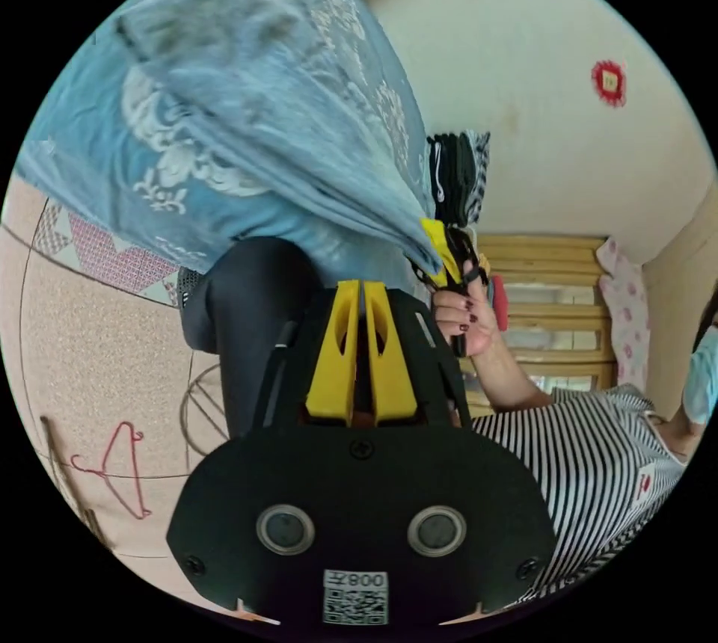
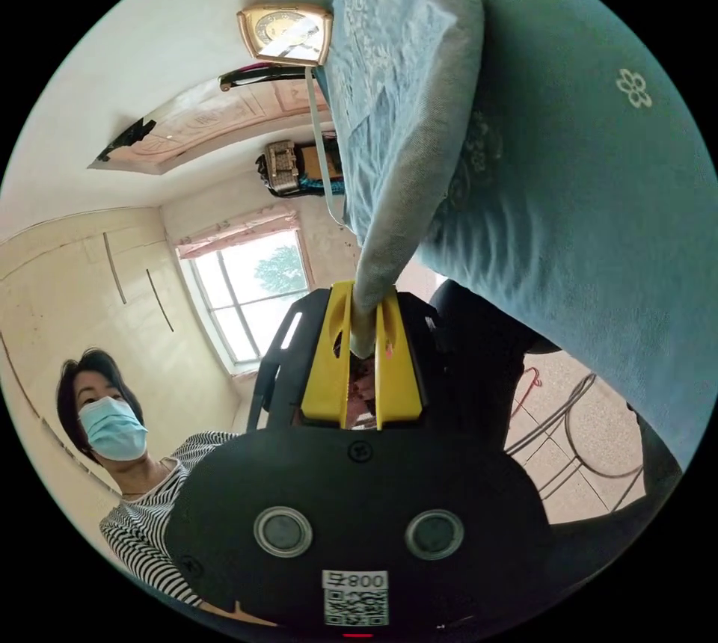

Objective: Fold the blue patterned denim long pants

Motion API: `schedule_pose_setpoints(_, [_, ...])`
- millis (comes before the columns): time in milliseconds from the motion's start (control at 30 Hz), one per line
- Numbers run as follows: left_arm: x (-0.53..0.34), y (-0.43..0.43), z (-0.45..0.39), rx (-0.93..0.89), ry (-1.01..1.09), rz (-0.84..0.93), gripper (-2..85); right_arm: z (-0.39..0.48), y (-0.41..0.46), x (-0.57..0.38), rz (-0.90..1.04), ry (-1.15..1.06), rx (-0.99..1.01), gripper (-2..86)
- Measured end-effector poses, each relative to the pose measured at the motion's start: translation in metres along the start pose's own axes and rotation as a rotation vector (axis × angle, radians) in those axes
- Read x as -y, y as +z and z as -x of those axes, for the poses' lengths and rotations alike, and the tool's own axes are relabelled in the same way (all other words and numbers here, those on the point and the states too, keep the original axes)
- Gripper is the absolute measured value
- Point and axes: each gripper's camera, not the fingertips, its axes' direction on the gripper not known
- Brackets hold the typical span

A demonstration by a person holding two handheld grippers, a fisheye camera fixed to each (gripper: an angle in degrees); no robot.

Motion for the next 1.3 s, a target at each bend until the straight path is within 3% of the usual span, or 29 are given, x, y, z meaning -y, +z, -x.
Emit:
schedule_pose_setpoints(233, [-0.015, -0.068, 0.106, -0.377, -0.247, -0.368, 11.0, 0.036, -0.004, 0.004, -0.004, -0.039, 0.041, 3.7])
schedule_pose_setpoints(500, [-0.010, -0.101, 0.151, -0.527, -0.318, -0.558, 14.6, 0.063, -0.011, 0.006, -0.002, -0.054, 0.055, 3.5])
schedule_pose_setpoints(767, [0.028, -0.128, 0.168, -0.453, -0.359, -0.548, 15.0, 0.069, -0.025, -0.006, -0.012, -0.034, 0.066, 3.8])
schedule_pose_setpoints(967, [0.058, -0.134, 0.174, -0.456, -0.382, -0.536, 9.8, 0.069, -0.041, -0.017, -0.012, -0.019, 0.049, 3.8])
schedule_pose_setpoints(1300, [0.081, -0.154, 0.110, -0.381, -0.285, -0.515, 4.8, 0.074, -0.095, -0.048, -0.058, -0.039, 0.037, 3.5])
